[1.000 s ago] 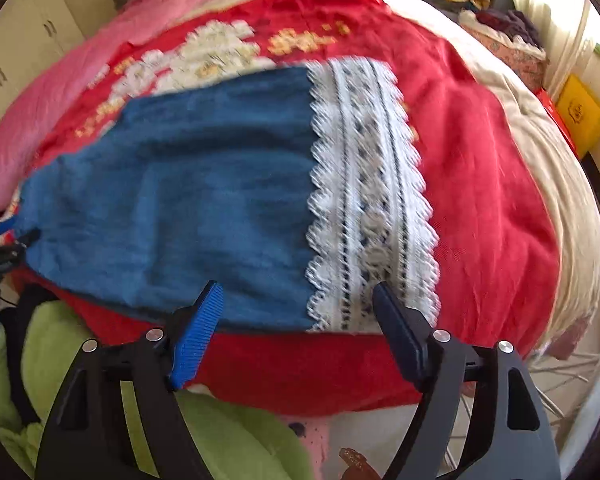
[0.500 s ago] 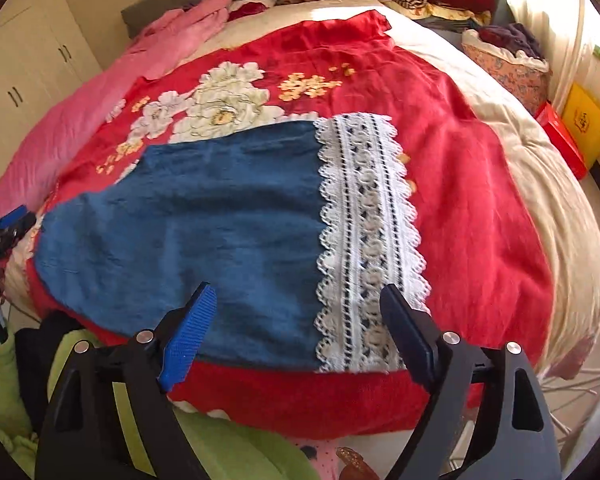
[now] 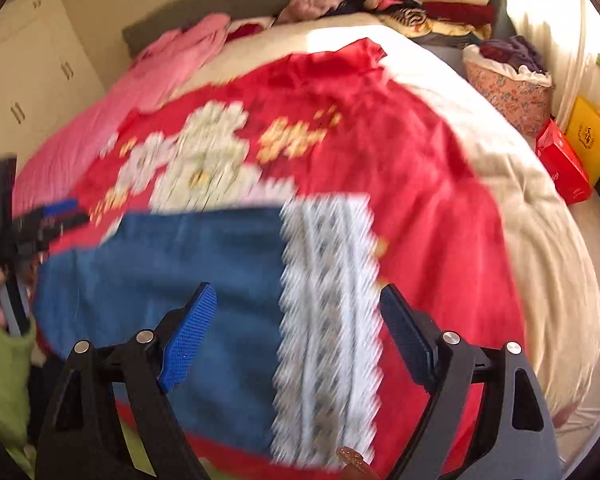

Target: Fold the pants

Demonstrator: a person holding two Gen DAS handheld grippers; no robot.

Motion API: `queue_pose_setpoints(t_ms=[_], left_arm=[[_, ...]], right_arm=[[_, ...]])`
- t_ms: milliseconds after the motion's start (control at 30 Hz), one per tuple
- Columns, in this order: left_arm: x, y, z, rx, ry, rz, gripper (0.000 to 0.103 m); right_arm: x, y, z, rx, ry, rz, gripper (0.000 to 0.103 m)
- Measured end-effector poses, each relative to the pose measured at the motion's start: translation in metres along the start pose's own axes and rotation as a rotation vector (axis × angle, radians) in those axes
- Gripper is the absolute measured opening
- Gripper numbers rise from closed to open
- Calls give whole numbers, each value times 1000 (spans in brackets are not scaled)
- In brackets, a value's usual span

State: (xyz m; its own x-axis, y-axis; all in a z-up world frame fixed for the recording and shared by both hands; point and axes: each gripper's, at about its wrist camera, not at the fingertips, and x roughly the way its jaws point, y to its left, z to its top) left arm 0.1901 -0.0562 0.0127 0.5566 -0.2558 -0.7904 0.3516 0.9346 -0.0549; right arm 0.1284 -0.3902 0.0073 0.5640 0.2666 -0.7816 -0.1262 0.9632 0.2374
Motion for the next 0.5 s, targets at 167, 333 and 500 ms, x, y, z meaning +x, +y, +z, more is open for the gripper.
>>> queue_pose_setpoints(t_ms=[167, 333, 500], left_arm=[[35, 0, 0, -34, 51, -36, 89], [56, 3, -5, -32, 80, -44, 89], [74, 9, -12, -62, 117, -71, 73]], right_arm=[[47, -36, 35, 70, 43, -23, 78], [88, -48, 34, 124, 102, 82, 54], [87, -31, 24, 73, 78, 109, 30]])
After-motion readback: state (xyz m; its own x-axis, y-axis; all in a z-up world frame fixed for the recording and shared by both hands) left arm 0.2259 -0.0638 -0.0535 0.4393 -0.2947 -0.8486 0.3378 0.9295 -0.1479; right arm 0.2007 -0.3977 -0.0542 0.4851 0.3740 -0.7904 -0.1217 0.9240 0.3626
